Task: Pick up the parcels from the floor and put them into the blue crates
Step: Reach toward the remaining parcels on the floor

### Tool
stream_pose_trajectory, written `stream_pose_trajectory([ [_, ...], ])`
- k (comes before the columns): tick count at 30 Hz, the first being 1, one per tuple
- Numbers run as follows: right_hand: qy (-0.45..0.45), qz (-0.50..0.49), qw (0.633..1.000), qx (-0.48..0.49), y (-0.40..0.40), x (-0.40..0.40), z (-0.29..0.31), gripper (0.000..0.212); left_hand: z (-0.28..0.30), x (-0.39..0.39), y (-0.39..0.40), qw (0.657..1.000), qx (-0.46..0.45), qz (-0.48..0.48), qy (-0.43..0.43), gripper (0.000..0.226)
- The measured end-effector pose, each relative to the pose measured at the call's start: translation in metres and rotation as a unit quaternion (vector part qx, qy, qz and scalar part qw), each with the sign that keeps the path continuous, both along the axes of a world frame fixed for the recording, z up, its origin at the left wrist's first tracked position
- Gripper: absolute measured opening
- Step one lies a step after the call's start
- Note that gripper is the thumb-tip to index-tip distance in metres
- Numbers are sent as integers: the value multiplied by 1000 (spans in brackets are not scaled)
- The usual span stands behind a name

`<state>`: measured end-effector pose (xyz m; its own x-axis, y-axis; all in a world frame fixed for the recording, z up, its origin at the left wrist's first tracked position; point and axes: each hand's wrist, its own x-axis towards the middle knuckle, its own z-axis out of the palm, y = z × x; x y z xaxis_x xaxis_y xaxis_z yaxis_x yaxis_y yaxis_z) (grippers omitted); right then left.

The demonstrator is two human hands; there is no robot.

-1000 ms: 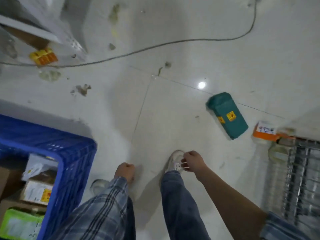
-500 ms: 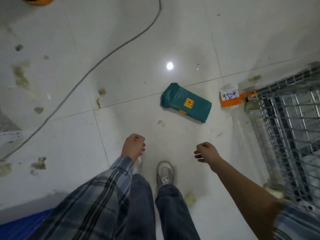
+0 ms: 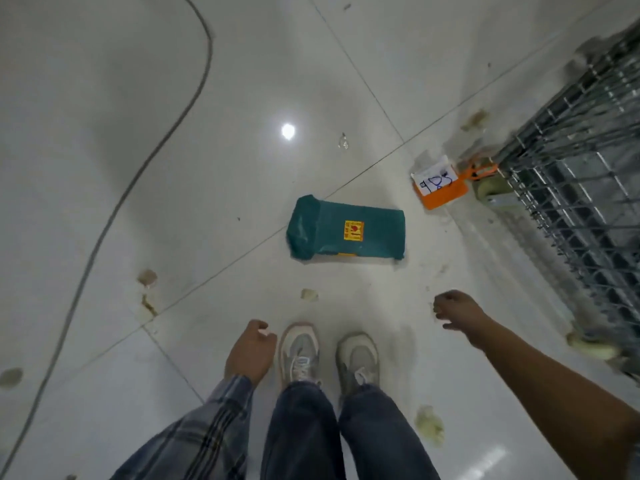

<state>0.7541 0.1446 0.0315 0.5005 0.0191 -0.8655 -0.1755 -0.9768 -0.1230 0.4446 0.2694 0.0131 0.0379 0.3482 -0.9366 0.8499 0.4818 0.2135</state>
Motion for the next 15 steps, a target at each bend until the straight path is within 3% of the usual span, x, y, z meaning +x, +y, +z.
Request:
stream_pose_trajectory([
  [2, -13, -27, 999, 19, 19, 24, -23, 16, -17, 13, 24, 999, 21, -37, -4, 42],
  [7, -16, 66, 997, 23, 62, 44, -94, 50, -90, 66, 90, 996, 90, 4, -23, 54],
  [12, -44, 148, 988, -21, 81, 47, -166, 62, -151, 135, 100, 993, 94, 3, -78, 55],
  [15, -7, 73, 997, -5, 83, 49, -190, 64, -176, 153, 92, 992, 82, 16, -97, 75],
])
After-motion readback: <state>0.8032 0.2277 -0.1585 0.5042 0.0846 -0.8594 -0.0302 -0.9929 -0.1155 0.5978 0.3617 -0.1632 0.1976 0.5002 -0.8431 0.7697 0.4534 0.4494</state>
